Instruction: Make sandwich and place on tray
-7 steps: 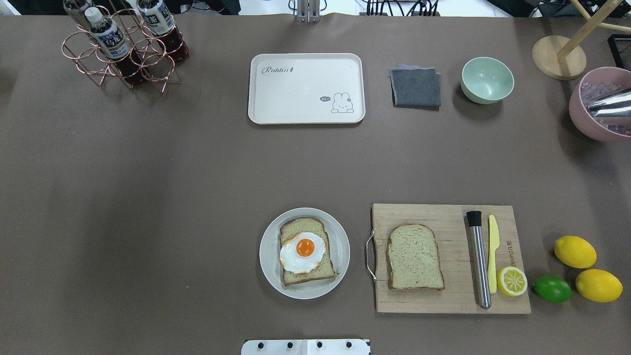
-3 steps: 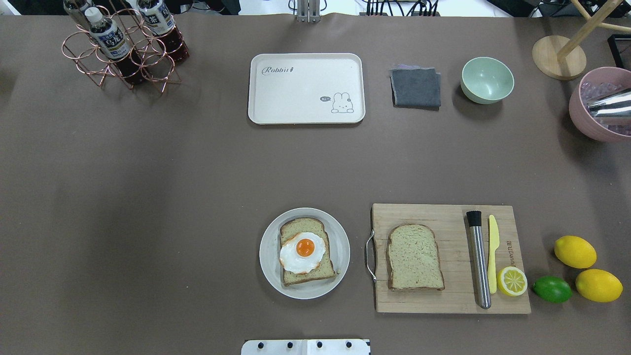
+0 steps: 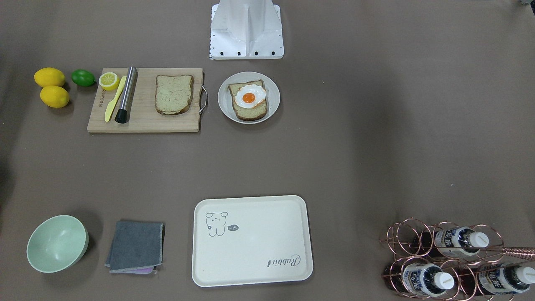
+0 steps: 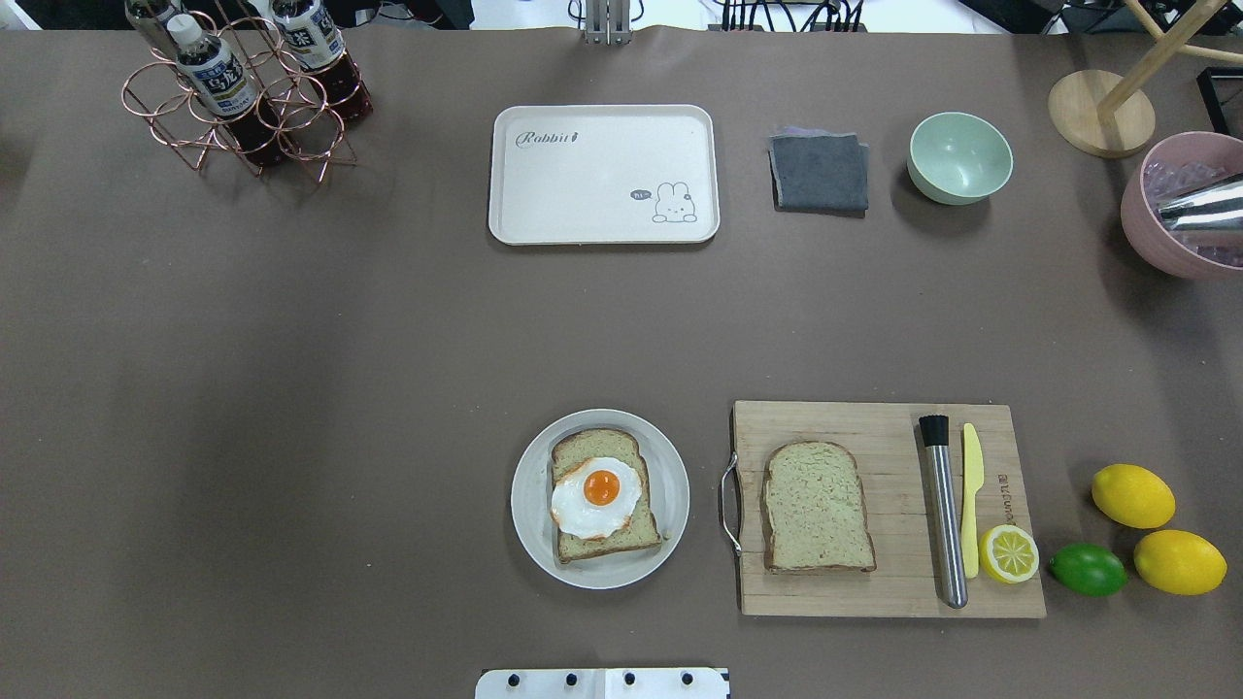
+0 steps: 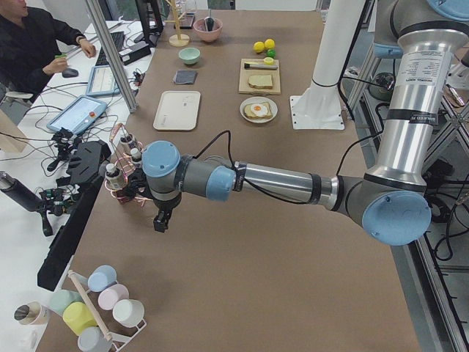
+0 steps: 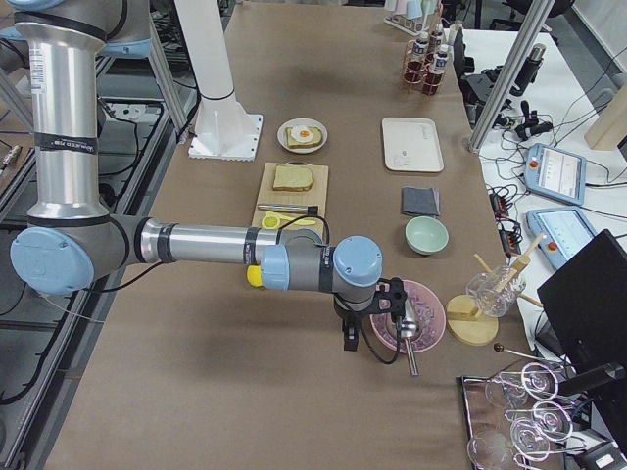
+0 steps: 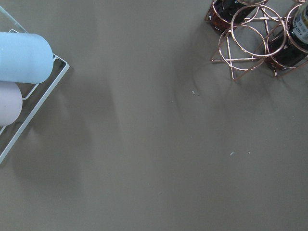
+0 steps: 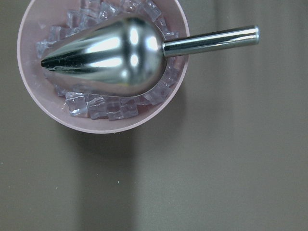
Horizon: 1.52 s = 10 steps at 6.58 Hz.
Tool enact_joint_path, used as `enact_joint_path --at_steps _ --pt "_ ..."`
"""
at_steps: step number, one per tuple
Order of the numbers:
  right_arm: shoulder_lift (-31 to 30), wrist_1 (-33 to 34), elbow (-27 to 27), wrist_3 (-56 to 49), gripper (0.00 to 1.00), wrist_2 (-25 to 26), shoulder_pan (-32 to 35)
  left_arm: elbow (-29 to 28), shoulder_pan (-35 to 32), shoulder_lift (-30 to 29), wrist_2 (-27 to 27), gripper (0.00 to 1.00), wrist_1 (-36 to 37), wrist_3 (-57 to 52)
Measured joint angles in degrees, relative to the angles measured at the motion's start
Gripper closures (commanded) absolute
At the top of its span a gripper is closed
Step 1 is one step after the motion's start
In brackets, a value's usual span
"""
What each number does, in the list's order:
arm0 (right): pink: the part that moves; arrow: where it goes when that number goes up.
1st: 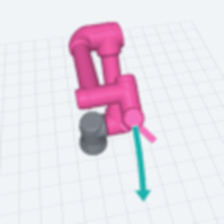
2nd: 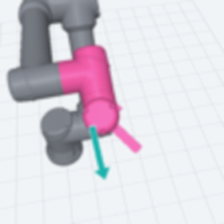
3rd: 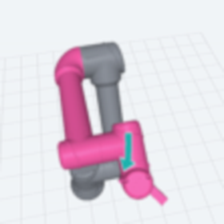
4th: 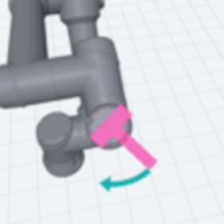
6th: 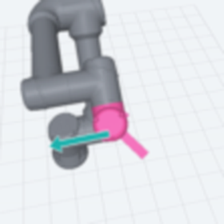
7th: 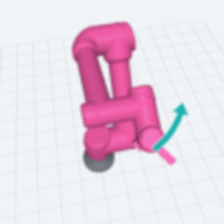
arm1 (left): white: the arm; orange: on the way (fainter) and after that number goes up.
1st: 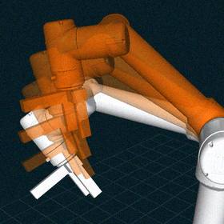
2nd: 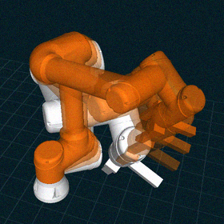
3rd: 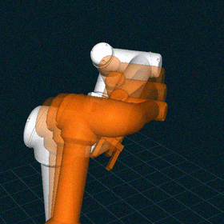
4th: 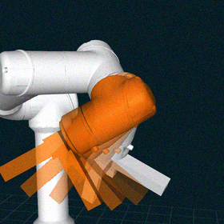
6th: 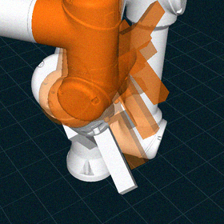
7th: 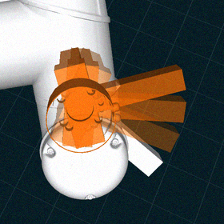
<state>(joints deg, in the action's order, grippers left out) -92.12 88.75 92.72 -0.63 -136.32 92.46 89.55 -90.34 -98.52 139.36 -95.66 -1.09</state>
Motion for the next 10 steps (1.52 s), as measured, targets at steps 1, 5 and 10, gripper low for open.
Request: enact_joint_path --at_steps 1,5,10 --pt "0.4 0.0 0.5 -0.1 0.0 0.0 0.0 -0.4 0.2 0.1 0.0 0.02 -0.1 0.3" --pt "1.1 -5.0 3.0 0.2 0.0 -3.1 -0.5 2.3 4.8 0.2 -0.1 0.03 -9.3 17.1" --pt "1.4 -9.3 10.3 9.7 0.0 -11.3 -4.6 9.7 32.9 -8.5 -10.5 0.02 -26.6 52.9"
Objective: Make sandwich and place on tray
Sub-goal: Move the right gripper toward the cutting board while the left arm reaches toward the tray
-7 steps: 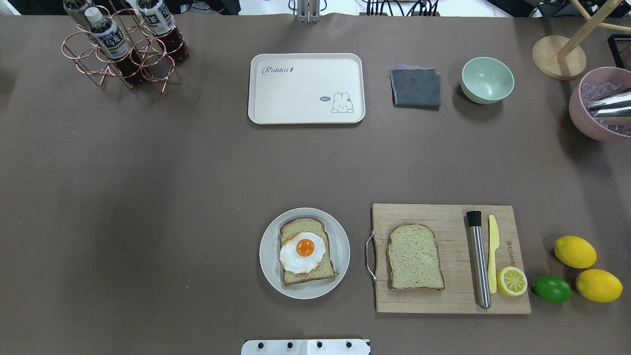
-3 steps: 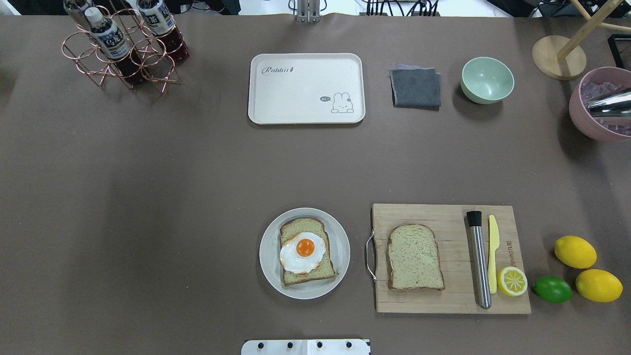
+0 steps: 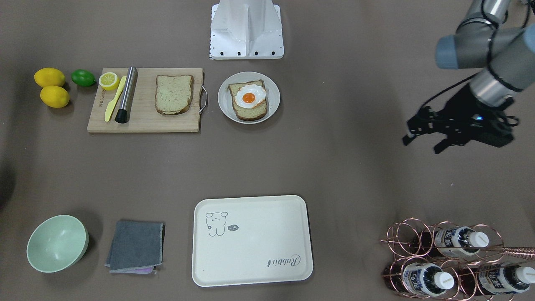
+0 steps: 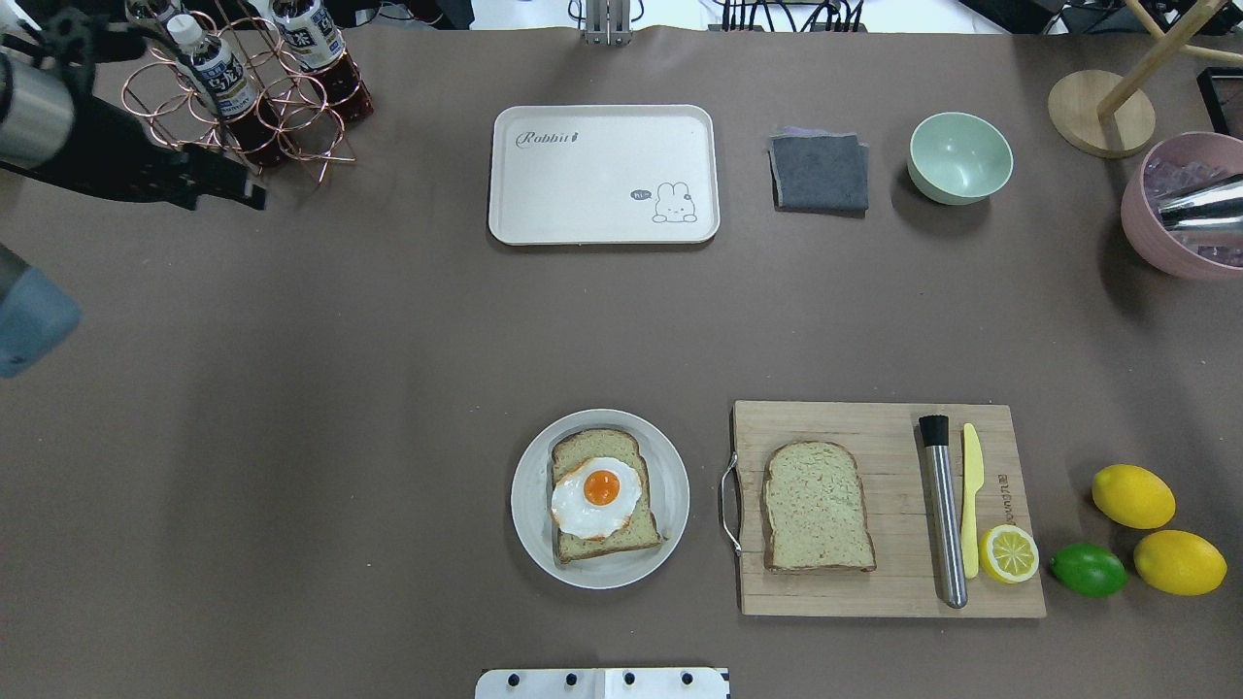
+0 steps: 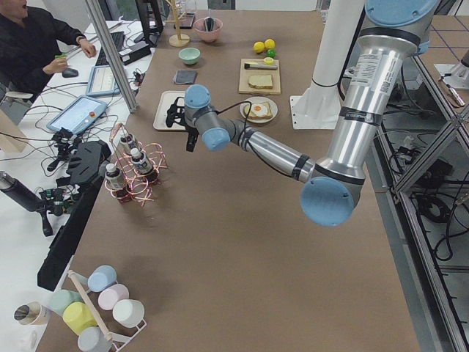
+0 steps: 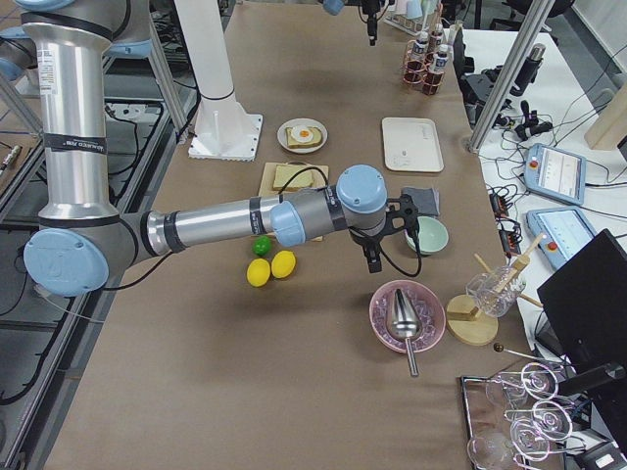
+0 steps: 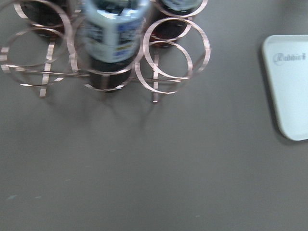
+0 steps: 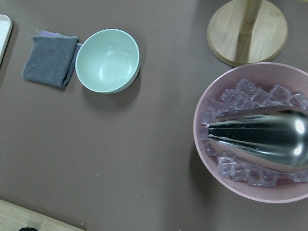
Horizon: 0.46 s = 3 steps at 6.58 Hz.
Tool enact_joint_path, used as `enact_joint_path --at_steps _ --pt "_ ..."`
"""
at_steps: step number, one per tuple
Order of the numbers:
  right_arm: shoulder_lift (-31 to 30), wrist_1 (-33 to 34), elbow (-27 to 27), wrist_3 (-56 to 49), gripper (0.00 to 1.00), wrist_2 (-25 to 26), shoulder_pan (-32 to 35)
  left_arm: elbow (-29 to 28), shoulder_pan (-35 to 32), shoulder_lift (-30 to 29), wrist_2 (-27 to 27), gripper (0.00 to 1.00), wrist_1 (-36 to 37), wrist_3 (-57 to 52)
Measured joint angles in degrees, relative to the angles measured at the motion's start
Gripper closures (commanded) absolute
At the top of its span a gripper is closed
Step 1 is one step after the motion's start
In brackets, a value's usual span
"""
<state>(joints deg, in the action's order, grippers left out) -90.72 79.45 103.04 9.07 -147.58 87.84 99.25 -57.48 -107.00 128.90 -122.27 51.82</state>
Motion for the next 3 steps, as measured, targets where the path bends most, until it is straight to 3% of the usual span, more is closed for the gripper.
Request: enact_joint_path --at_steps 2,3 --pt "-0.3 -6.6 0.1 11.5 0.0 0.9 -6.5 3.8 7.1 -2.7 -3.6 0.02 -2.0 6.9" --pt "-0.2 -13.6 0.0 19.7 0.01 4.7 -12.4 5.5 8.7 -2.8 -5.3 0.02 -2.1 9.7"
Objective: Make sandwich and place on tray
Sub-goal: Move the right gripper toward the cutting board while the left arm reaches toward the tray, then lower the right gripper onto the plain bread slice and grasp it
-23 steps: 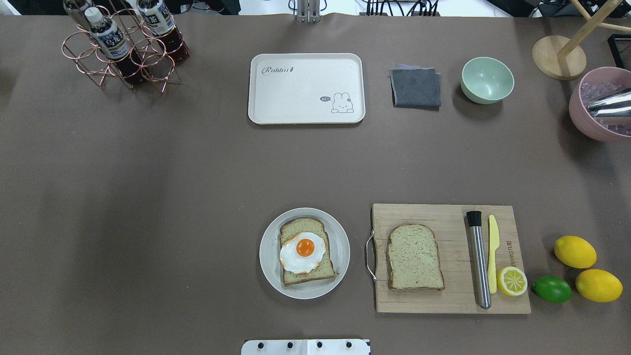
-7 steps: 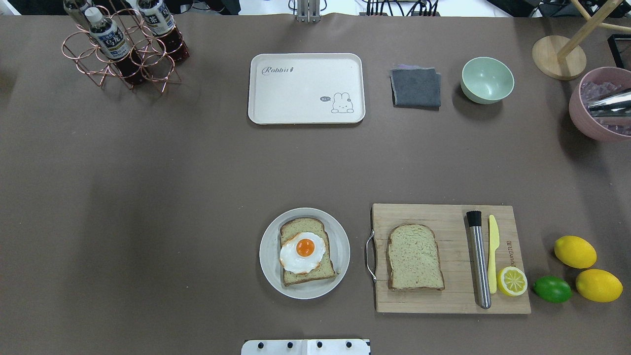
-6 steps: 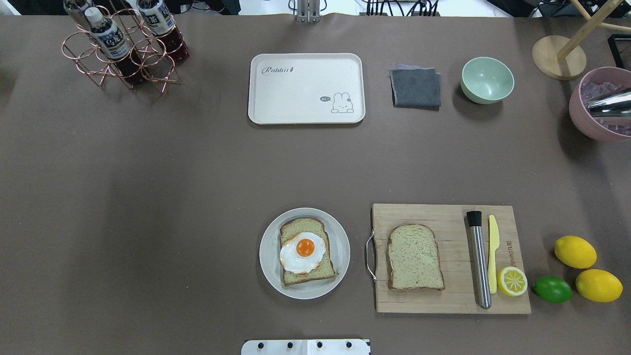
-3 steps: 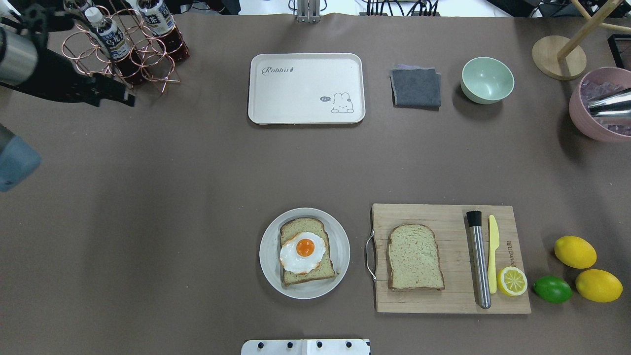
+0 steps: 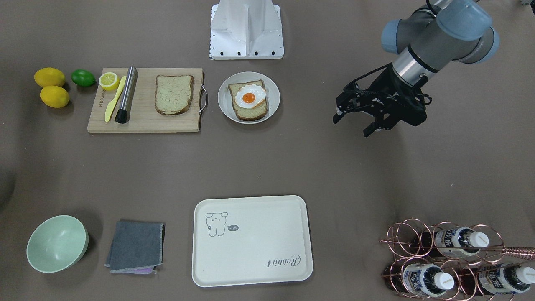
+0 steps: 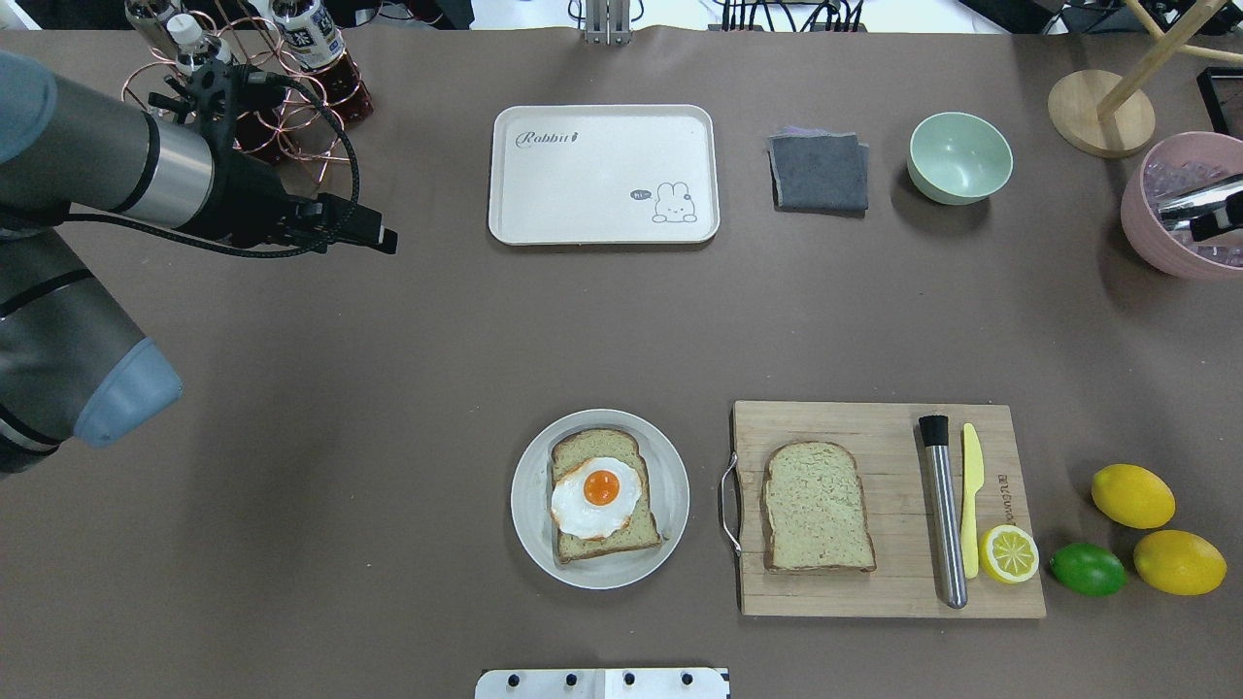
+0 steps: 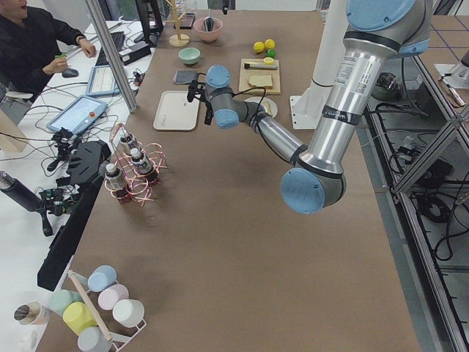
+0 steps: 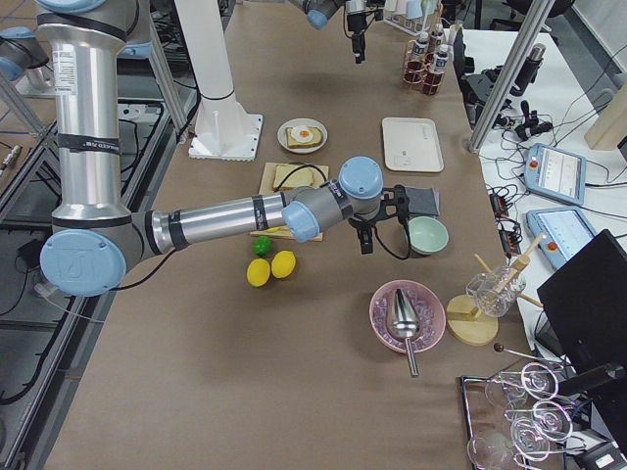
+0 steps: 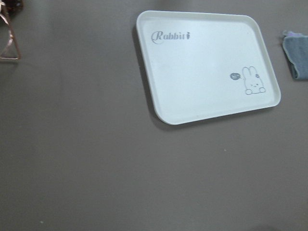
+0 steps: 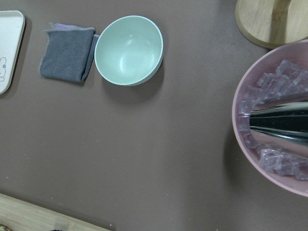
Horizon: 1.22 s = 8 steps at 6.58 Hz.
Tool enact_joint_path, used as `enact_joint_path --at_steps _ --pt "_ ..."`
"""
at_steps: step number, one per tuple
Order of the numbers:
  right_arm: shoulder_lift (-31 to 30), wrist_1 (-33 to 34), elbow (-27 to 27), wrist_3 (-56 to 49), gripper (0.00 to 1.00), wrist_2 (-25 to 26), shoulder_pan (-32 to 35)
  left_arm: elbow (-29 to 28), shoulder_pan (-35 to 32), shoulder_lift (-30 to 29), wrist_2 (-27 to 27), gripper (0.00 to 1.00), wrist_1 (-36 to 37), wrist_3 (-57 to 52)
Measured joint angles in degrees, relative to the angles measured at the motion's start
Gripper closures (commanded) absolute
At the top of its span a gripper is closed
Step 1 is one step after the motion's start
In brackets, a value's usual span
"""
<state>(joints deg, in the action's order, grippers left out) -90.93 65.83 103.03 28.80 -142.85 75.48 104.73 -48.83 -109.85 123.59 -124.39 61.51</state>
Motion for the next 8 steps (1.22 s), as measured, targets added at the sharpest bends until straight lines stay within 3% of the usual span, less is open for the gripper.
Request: enact_joint_path --at_steps 2,4,5,6,8 --pt "1.4 -13.1 -0.2 18.6 0.01 9.0 -12.7 0.9 2.0 0.0 -2.5 0.02 0.0 4.8" --pt "4.1 -19.7 0.5 33.2 0.01 16.8 -24.8 0.7 3.2 0.3 -4.4 0.02 0.2 6.3" --pt "5.3 -20.4 0.7 36.6 0.14 21.3 -30.8 0.6 3.6 0.4 -5.3 0.02 0.3 6.8" --pt "5.8 -20.5 0.8 37.8 0.39 24.1 -35.0 0.5 4.2 0.6 -6.7 0.02 0.4 7.3" --pt "5.5 -20.5 0.8 38.1 0.39 25.7 -39.0 -0.1 5.1 0.6 -8.4 0.02 0.4 7.3"
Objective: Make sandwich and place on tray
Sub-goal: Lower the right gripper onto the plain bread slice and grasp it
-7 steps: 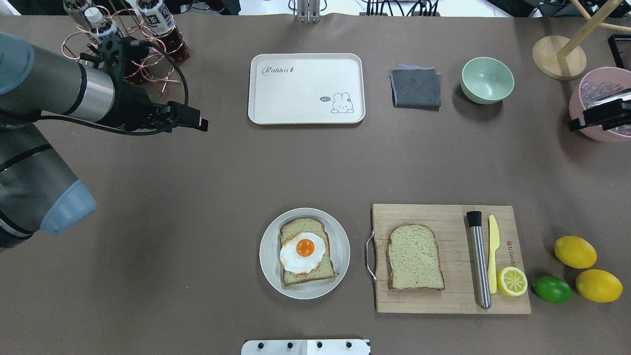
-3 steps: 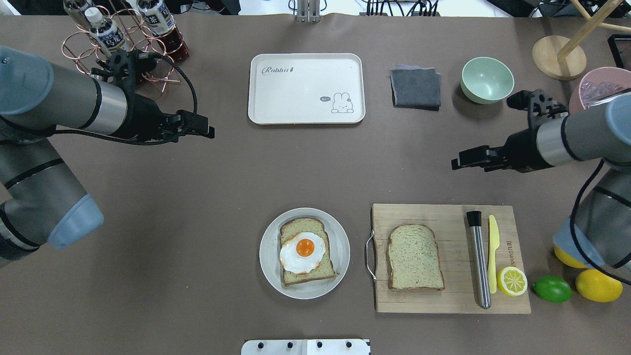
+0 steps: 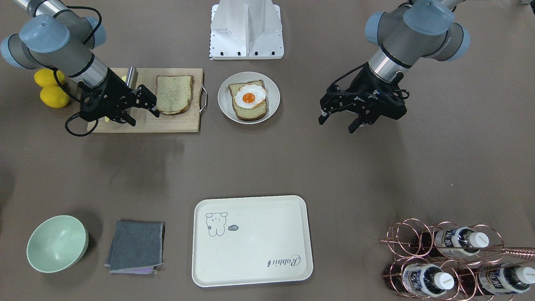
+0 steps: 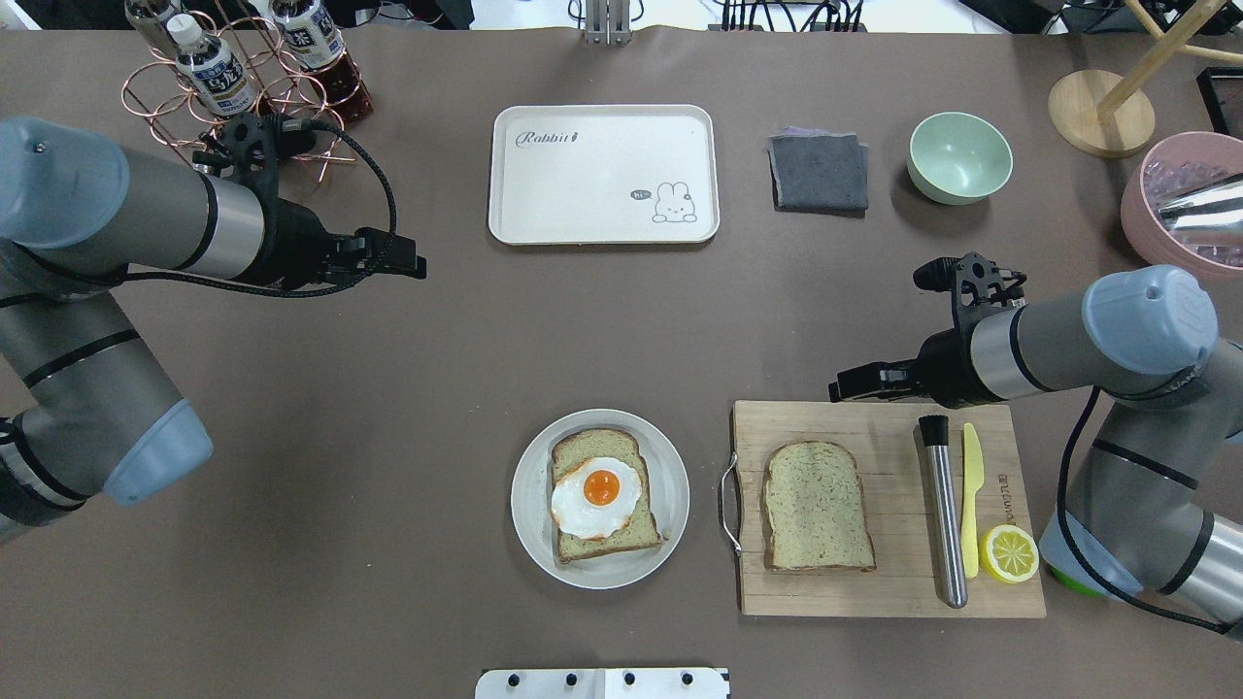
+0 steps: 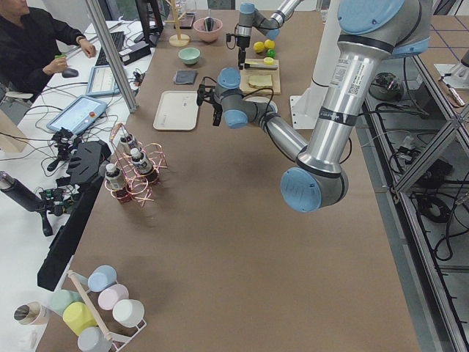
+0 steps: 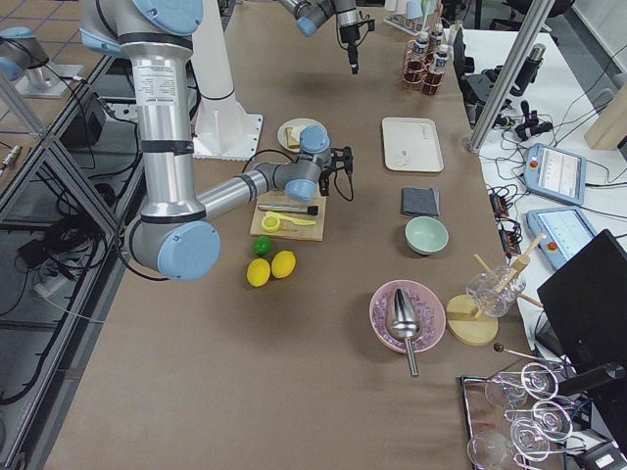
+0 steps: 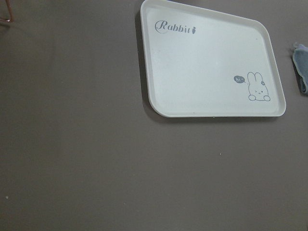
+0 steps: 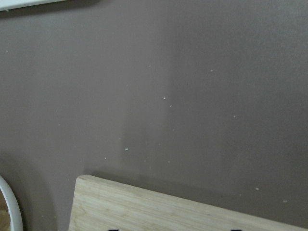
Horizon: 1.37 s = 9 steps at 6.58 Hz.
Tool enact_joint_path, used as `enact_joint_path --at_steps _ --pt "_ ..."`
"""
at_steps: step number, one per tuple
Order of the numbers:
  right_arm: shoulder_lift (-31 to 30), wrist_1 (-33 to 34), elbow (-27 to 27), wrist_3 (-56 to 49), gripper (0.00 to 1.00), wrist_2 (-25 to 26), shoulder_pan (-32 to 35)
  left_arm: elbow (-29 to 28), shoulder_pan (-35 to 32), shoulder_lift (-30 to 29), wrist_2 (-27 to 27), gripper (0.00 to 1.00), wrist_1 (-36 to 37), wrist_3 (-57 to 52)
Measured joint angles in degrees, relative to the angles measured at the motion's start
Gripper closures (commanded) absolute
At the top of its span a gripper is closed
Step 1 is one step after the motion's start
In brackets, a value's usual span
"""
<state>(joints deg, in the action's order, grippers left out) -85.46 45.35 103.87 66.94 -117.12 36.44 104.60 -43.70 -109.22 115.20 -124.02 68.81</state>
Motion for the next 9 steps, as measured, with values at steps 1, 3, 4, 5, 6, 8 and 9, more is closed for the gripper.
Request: enact_joint_path --at_steps 1,3,4,5,6,8,9 --pt "-0.1 0.0 0.3 0.0 0.39 0.1 -1.2 -0.5 0.1 -0.2 -0.2 0.03 0.0 -0.2" --pt "-1.2 0.0 1.9 0.1 0.37 0.1 -3.2 -0.7 0.2 -0.2 -0.2 0.02 -0.1 -0.4" --pt "-2.4 0.0 2.6 0.1 0.34 0.1 -4.0 -0.8 0.2 -0.1 -0.2 0.02 -0.1 -0.4" --pt "-3.5 0.0 3.0 0.1 0.34 0.1 -4.7 -0.8 0.2 0.0 -0.2 0.02 -0.1 -0.4" --pt "-4.3 0.0 3.3 0.6 0.35 0.1 -5.2 -0.8 0.2 0.0 -0.2 0.02 -0.1 -0.4" --pt "-5.5 0.0 4.7 3.1 0.39 0.3 -6.7 -0.8 0.2 -0.3 -0.2 0.02 -0.1 -0.4" --pt "-5.7 0.2 5.1 4.3 0.39 0.8 -7.8 -0.9 0.2 -0.3 -0.2 0.02 -0.1 -0.4"
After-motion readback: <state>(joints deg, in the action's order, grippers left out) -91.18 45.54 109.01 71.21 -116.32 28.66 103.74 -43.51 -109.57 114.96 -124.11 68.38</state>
